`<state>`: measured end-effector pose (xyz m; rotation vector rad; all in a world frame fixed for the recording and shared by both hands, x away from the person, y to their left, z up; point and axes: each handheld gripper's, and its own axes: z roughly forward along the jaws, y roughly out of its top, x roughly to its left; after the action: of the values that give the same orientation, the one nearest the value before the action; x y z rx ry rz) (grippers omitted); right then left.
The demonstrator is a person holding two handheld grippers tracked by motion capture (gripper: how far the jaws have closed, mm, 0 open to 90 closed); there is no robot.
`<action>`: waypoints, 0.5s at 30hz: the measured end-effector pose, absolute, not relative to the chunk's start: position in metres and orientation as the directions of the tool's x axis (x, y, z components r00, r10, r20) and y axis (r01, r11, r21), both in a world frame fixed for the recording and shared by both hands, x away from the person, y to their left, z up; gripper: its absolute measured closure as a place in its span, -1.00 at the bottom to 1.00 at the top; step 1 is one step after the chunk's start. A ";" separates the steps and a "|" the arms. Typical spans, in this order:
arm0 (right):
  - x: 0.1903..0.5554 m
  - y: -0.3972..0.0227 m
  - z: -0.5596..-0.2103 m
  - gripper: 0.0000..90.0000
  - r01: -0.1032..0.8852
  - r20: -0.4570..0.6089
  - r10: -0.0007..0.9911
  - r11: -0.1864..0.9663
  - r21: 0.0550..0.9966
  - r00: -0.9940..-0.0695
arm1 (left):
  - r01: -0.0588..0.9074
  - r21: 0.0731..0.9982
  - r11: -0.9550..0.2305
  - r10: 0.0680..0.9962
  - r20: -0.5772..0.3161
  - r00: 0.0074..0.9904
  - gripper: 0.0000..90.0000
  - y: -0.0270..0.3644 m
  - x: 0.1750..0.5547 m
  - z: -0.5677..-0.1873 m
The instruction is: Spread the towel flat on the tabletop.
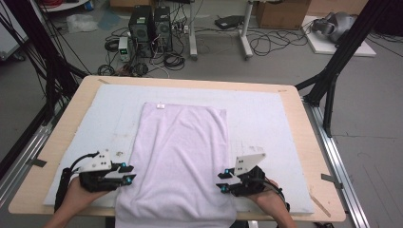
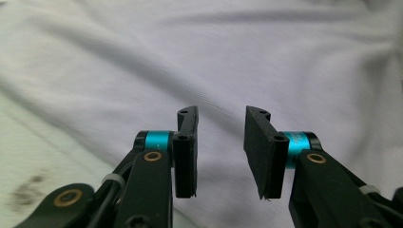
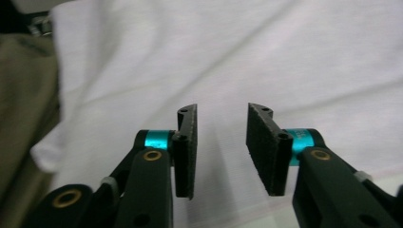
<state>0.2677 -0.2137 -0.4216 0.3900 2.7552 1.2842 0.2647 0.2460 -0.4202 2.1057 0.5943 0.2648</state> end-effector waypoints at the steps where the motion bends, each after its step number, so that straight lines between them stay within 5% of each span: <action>1: 0.272 -0.214 -0.420 0.39 0.201 0.035 0.271 0.617 0.761 -0.962 | 0.325 0.823 -0.466 0.525 -0.038 0.850 0.54 0.246 0.270 -0.420; 15: 0.334 -0.216 -0.411 0.28 0.230 0.018 0.370 0.539 0.810 -0.929 | 0.413 0.821 -0.394 0.639 -0.078 0.765 0.52 0.242 0.379 -0.421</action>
<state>0.3337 -0.2159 -0.4106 0.5138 2.6166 1.3430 0.3787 0.2417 -0.4210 2.0420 0.7883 0.3123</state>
